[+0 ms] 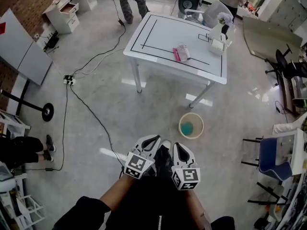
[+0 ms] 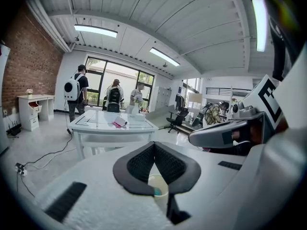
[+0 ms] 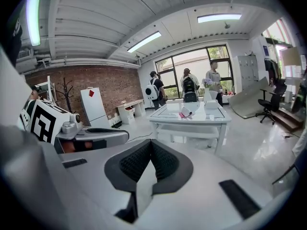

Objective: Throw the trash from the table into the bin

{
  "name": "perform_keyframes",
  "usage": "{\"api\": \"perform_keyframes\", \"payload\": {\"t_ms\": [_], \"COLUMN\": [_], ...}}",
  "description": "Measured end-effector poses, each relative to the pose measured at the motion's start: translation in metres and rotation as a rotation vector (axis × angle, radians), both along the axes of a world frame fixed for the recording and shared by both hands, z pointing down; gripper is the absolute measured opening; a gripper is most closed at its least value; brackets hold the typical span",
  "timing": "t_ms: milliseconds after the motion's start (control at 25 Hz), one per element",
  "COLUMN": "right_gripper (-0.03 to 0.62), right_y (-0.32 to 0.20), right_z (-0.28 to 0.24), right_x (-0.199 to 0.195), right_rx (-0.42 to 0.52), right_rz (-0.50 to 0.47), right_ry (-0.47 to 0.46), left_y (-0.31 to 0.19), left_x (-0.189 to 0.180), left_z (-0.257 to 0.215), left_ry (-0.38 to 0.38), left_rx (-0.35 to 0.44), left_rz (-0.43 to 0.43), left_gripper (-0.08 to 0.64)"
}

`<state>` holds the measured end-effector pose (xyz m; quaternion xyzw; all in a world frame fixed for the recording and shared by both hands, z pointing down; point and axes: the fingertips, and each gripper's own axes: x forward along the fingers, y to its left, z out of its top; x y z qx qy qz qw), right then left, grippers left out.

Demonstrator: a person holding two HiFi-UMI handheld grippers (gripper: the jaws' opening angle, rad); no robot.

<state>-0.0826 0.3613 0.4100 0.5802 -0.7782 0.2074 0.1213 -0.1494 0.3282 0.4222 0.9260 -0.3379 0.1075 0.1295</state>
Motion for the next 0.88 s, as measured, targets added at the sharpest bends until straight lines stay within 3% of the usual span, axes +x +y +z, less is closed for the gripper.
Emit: {"api": "perform_keyframes", "payload": {"t_ms": [880], "right_gripper": [0.008], "right_y": [-0.125], "right_z": [0.001], "right_x": [0.039], "right_rx": [-0.003], "right_rz": [-0.047], "right_ry": [-0.04], "left_y": [-0.118], "left_x": [0.041], "left_z": [-0.003], "left_ry": [-0.041], "left_rx": [-0.001], "left_rz": [-0.029], "left_gripper": [0.008]}}
